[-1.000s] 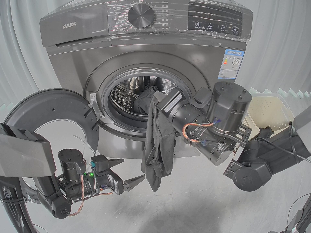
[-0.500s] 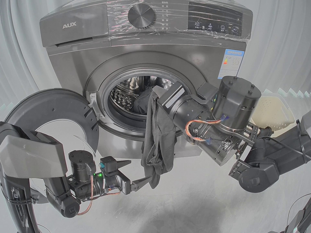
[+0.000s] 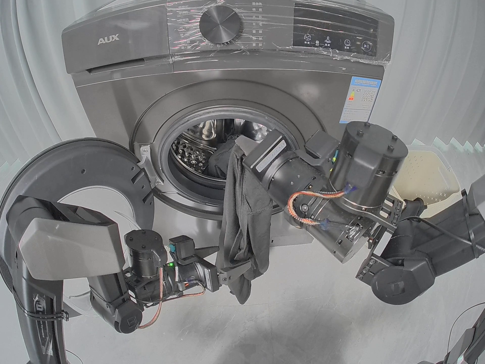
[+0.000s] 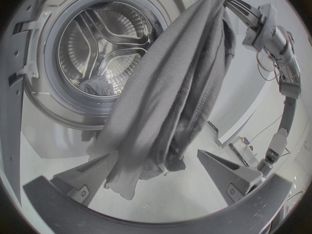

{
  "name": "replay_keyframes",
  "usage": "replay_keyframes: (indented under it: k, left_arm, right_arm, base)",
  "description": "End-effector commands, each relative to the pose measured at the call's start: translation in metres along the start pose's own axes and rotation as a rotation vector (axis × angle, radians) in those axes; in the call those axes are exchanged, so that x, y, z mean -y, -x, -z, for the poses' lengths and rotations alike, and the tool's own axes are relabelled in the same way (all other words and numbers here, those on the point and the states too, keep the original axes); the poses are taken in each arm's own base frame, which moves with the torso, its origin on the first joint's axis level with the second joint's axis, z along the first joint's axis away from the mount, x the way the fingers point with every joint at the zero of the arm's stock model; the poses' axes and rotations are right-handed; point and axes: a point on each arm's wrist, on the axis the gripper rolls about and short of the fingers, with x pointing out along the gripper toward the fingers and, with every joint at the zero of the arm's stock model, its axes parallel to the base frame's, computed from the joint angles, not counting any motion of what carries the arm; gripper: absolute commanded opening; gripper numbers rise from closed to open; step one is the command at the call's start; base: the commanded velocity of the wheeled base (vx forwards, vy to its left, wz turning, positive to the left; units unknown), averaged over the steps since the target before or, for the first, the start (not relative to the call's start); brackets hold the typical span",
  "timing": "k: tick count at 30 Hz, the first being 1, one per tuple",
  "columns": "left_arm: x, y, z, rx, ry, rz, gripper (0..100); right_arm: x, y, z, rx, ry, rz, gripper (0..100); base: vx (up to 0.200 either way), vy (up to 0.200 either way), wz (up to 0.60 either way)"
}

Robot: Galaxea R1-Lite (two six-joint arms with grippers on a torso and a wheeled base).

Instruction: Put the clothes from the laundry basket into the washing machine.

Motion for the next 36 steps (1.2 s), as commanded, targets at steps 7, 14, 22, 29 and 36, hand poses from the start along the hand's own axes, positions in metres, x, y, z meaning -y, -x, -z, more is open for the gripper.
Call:
replay_keyframes:
  k: [7, 14, 22, 29, 36]
  left_arm:
    - [0.009, 0.002, 0.008, -0.036, 0.016, 0.021, 100]
    - [0.023, 0.007, 0.003, -0.036, 0.007, 0.061, 100]
    - [0.025, 0.002, 0.001, -0.021, 0.025, 0.075, 100]
    - [0.026, -0.007, 0.0, -0.004, 0.037, 0.079, 100]
    - [0.019, -0.016, 0.006, -0.005, 0.032, 0.054, 100]
  right_arm:
    - [0.006, -0.002, -0.002, 0.009, 0.002, 0.015, 0]
    - [0.008, -0.004, -0.005, 0.018, 0.002, 0.018, 0]
    - [0.011, -0.008, -0.005, 0.029, 0.003, 0.016, 0]
    - [0.012, -0.008, -0.004, 0.027, 0.002, 0.019, 0]
    - [0.012, -0.007, -0.004, 0.026, 0.003, 0.02, 0]
  base:
    - [0.0, 0.0, 0.0]
    - [0.0, 0.0, 0.0]
    - [0.0, 0.0, 0.0]
    - [0.0, 0.0, 0.0]
    - [0.0, 0.0, 0.0]
